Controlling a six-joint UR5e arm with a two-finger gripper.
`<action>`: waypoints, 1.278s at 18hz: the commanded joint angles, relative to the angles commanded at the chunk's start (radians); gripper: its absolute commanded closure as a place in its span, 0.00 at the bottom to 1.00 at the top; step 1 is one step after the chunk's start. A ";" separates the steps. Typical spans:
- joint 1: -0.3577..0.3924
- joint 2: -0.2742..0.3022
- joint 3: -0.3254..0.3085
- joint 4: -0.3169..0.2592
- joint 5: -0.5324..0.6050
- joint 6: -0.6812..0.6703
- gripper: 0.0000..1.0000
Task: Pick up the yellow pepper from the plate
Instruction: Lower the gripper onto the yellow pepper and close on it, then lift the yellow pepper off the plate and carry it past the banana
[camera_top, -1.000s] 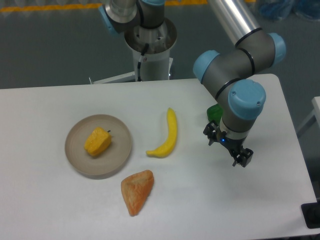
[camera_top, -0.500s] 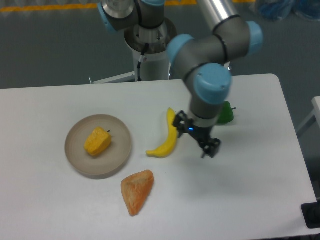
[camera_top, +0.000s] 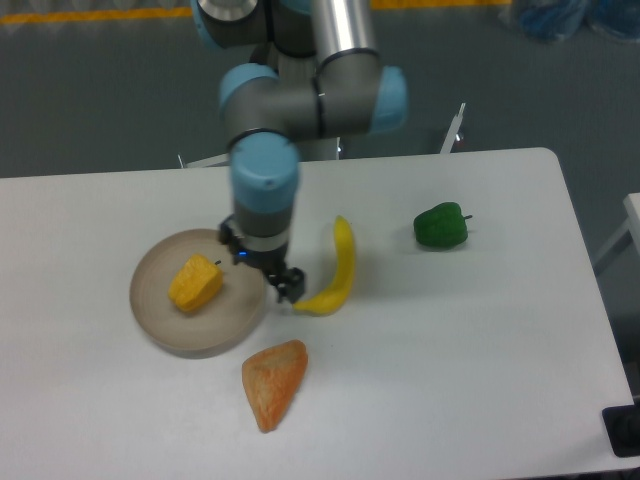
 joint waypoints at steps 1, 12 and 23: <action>-0.026 -0.009 0.000 0.002 0.002 -0.028 0.00; -0.091 -0.065 -0.044 0.006 0.005 -0.100 0.00; -0.039 -0.034 0.000 0.006 0.000 -0.089 1.00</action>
